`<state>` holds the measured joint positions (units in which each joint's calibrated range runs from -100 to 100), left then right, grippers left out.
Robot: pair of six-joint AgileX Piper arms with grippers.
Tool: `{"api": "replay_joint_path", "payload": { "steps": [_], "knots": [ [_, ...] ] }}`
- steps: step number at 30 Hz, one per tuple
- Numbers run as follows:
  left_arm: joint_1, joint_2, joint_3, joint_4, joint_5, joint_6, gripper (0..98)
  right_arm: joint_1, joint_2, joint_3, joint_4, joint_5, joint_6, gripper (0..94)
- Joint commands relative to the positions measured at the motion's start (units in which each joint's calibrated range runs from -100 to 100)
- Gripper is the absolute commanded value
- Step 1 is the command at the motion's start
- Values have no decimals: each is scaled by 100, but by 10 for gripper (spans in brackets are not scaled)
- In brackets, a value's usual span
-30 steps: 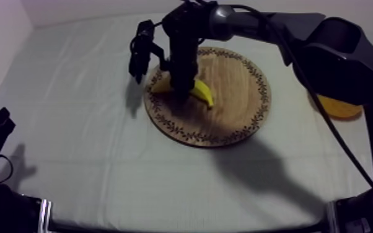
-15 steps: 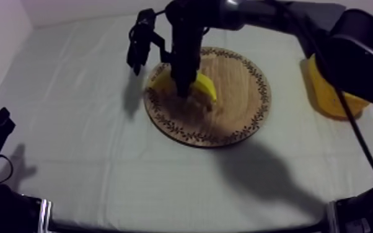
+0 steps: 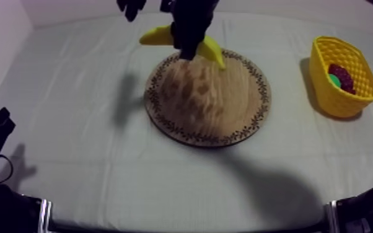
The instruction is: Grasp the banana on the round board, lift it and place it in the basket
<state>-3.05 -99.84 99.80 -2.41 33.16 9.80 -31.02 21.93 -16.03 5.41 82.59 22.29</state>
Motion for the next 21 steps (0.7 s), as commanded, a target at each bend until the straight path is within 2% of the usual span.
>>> {"api": "replay_joint_path", "payload": {
  "steps": [1, 10, 21],
  "knots": [
    [-2, 2, -2, -1, -1, 0, 1, 51, -285, 130, 33, 13, -55, 140],
    [-2, 2, -2, -1, -1, 0, 1, 641, -876, 931, 128, 69, -348, 159],
    [-2, 2, -2, -1, -1, 0, 1, 1869, -1415, 1653, 237, 27, -668, 170]
  ]
}}
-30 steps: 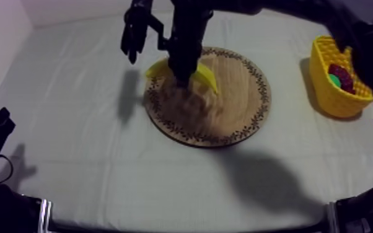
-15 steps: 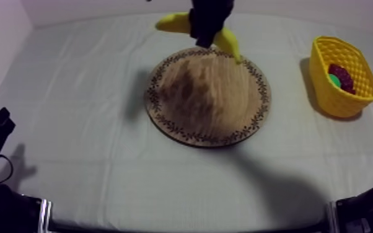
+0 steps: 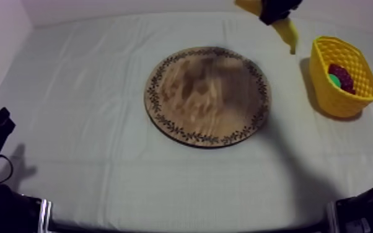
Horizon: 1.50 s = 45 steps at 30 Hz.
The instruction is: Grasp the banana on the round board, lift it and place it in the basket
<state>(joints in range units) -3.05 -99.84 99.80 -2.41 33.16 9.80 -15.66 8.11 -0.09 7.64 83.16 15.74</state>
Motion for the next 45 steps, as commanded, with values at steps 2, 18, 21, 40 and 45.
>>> {"api": "replay_joint_path", "payload": {
  "steps": [2, 18, 21, 40, 45],
  "knots": [
    [-2, 2, -2, -1, -1, 0, 1, 587, -122, 190, 31, -51, -31, 172],
    [-2, 2, -2, -1, -1, 0, 1, 2142, -638, 1163, 176, -106, -39, 178],
    [-2, 2, -2, -1, -1, 0, 1, 2254, -674, 1275, 178, -132, -44, 183],
    [-2, 2, -2, -1, -1, 0, 1, 2396, 1275, 782, 116, -635, -320, 229],
    [-2, 2, -2, -1, -1, 0, 1, 2414, 1786, 611, 146, -727, -361, 353]
  ]
}}
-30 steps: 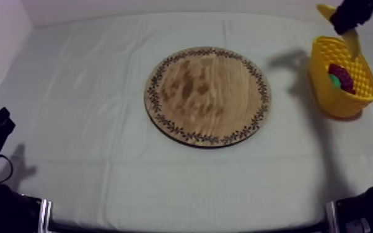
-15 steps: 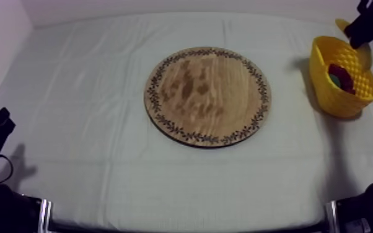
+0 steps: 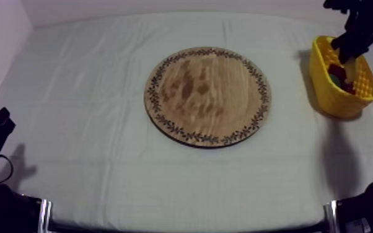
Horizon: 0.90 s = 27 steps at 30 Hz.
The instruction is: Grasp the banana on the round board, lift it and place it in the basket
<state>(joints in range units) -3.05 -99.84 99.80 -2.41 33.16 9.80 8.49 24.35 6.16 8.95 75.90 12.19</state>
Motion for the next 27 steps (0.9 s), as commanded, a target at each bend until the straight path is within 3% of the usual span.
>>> {"api": "replay_joint_path", "payload": {
  "steps": [1, 11, 16, 20, 27],
  "knots": [
    [-2, 2, -2, -1, -1, 0, 1, -5, 239, -35, 31, -13, -16, 385],
    [-2, 2, -2, -1, -1, 0, 1, -22, 512, -228, 90, -57, -53, 688],
    [-2, 2, -2, -1, -1, 0, 1, -50, 124, -5, 58, -125, -29, 787],
    [-2, 2, -2, -1, -1, 0, 1, -68, -390, 292, -22, -171, 39, 764],
    [-2, 2, -2, -1, -1, 0, 1, -50, -1516, 1101, -191, -484, 219, 568]
  ]
}}
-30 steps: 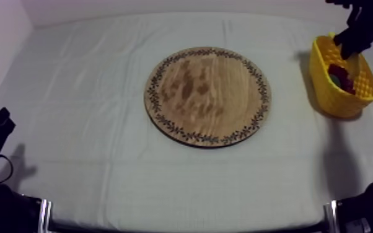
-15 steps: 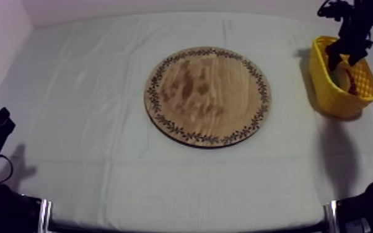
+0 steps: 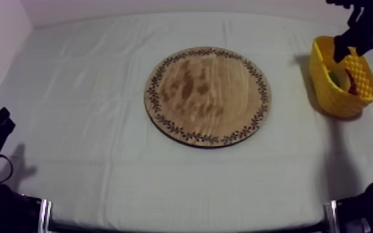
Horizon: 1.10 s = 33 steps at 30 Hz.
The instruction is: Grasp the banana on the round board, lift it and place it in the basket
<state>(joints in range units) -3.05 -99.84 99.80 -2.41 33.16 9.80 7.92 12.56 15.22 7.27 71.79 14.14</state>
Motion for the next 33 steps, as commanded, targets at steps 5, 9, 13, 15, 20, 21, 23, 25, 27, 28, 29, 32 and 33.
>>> {"api": "replay_joint_path", "payload": {
  "steps": [5, 9, 13, 15, 20, 21, 23, 25, 27, 28, 29, 32, 33],
  "knots": [
    [-2, 2, -2, -1, -1, 0, 1, -25, -1189, 927, -66, -529, 32, 441],
    [-2, 2, -2, -1, -1, 0, 1, -78, -1914, 1676, -50, -1074, -68, 363],
    [-2, 2, -2, -1, -1, 0, 1, -46, -2618, 2484, -176, -1630, -28, 252],
    [-2, 2, -2, -1, -1, 0, 1, 21, -2959, 2846, -321, -1889, 69, 180],
    [-2, 2, -2, -1, -1, 0, 1, 182, -3785, 3623, -785, -2417, 587, 42],
    [-2, 2, -2, -1, -1, 0, 1, 228, -3948, 3762, -905, -2508, 726, 31],
    [-2, 2, -2, -1, -1, 0, 1, 339, -4285, 4039, -1191, -2647, 1035, 18],
    [-2, 2, -2, -1, -1, 0, 1, 446, -4639, 4343, -1478, -2754, 1321, 10],
    [-2, 2, -2, -1, -1, -3, 1, 563, -5018, 4674, -1810, -2821, 1609, 7],
    [-2, 2, -2, -1, -1, -2, 1, 616, -5212, 4848, -1977, -2848, 1752, 6],
    [-2, 2, -2, -1, -1, -2, 1, 655, -5405, 5026, -2121, -2894, 1864, 5],
    [-2, 2, -2, -1, -1, -1, 1, 758, -6011, 5650, -2567, -3154, 2151, 4],
    [-2, 2, -2, -1, -1, -1, 1, 801, -6219, 5898, -2786, -3251, 2337, 3]
  ]
}}
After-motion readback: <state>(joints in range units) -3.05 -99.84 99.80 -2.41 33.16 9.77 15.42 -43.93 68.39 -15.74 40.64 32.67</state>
